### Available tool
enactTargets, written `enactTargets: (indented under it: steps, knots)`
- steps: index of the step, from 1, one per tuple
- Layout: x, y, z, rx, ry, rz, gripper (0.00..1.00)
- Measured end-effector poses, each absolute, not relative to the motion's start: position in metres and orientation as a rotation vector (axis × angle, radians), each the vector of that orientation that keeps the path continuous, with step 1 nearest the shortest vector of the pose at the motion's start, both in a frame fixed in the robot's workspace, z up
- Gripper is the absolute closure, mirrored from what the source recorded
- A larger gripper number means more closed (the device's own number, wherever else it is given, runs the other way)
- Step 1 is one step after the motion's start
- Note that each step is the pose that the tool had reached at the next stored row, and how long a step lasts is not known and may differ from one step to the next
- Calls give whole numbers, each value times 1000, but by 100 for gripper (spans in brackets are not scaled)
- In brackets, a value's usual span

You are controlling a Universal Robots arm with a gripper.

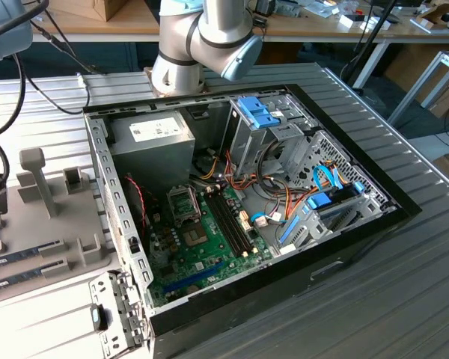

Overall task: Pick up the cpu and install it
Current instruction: 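Pick up the cpu and move it towards the insertion slot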

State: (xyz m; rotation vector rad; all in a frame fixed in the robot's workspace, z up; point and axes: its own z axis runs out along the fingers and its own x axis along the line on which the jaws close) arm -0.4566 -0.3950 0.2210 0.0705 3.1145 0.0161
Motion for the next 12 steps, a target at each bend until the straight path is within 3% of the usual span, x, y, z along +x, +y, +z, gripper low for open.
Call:
enactTargets:
  steps: [3, 12]
  knots:
    - [-457, -395, 221, 70, 3114, 16, 33]
    - [-457, -395, 219, 70, 3114, 16, 33]
